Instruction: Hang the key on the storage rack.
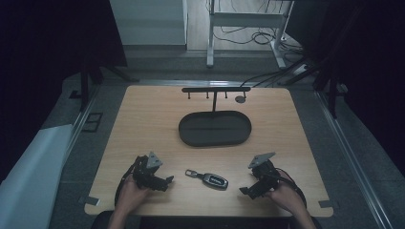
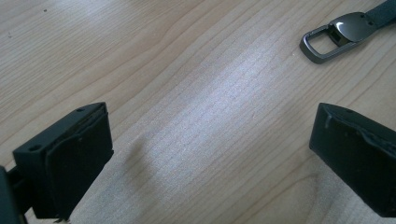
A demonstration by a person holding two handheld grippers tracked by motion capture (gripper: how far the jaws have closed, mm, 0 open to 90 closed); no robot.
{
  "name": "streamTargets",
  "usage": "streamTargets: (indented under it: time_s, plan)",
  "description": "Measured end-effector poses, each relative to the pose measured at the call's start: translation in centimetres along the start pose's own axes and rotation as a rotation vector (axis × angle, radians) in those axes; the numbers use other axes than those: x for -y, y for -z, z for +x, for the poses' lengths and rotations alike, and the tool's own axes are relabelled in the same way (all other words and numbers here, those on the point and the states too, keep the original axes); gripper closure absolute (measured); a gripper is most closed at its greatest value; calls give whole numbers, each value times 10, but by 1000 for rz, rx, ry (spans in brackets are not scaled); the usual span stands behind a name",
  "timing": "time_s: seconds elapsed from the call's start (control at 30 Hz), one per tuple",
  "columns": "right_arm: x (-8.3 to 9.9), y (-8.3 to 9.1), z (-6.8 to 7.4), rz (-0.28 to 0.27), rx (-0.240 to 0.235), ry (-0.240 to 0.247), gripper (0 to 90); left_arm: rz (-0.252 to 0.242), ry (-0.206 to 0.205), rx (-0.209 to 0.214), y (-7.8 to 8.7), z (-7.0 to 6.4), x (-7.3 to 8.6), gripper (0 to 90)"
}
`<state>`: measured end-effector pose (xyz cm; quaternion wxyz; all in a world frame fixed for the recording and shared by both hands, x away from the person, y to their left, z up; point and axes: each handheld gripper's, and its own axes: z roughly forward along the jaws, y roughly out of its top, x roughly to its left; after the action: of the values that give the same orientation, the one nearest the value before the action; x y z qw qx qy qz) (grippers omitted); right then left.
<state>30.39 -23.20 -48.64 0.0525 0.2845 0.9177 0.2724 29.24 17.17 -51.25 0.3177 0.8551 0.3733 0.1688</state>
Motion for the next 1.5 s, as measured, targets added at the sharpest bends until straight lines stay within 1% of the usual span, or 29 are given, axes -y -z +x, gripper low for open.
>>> streamTargets:
  time_s: [0.07, 0.13, 0.2, 0.3, 0.4, 0.57, 0.67, 0.7, 0.77, 0.87, 0.9, 0.93, 1.07, 1.17, 1.23, 1.4, 1.43, 1.5]
  plan:
    - [-6, -2, 4, 22, 7, 18, 0, 3, -1, 0, 0, 0, 0, 0]
    - [-12, -4, 7, 42, 1, 29, 0, 3, -4, 0, 0, 0, 0, 0]
    - [-19, -5, 10, 48, -8, 31, 10, 3, -4, -1, 0, 0, 0, 0]
    - [-28, -7, 12, 65, -20, 46, 16, 2, -3, -2, 0, 0, 0, 0]
    - [-37, -13, 16, 112, -22, 64, 23, 2, 0, -2, 1, 1, 0, 0]
    - [-52, -23, 27, 177, -32, 119, 45, 6, -1, -2, 1, 1, 0, 0]
    - [-62, -29, 34, 215, -25, 159, 80, 7, -1, 0, 1, 2, 0, 0]
    - [-65, -31, 37, 222, -21, 168, 102, 7, -1, -1, 1, 2, 0, 0]
    - [-73, -36, 41, 240, -23, 200, 119, 4, 3, -3, 1, 2, 0, 0]
    - [-82, -40, 45, 260, -17, 225, 134, 2, 5, -2, 2, 2, 1, 0]
    - [-82, -40, 45, 260, -17, 225, 134, 2, 5, -2, 2, 2, 1, 0]
    - [-90, -45, 49, 280, -14, 239, 147, 1, 6, -2, 2, 2, 1, 0]
    - [-101, -51, 54, 316, -18, 259, 197, 3, 4, -3, 2, 2, 1, 0]
    - [-109, -58, 58, 357, -14, 270, 242, 2, 4, -3, 2, 2, 1, 0]
    - [-114, -63, 60, 388, -7, 288, 273, 2, 4, -2, 2, 2, 1, 0]
    - [-122, -72, 63, 441, 0, 293, 338, 4, 2, -1, 3, 3, 1, 0]
    - [-123, -73, 64, 457, -3, 299, 343, 4, 1, -1, 3, 3, 1, 0]
    - [-124, -76, 65, 466, -12, 301, 373, 5, 0, -1, 3, 3, 1, 0]
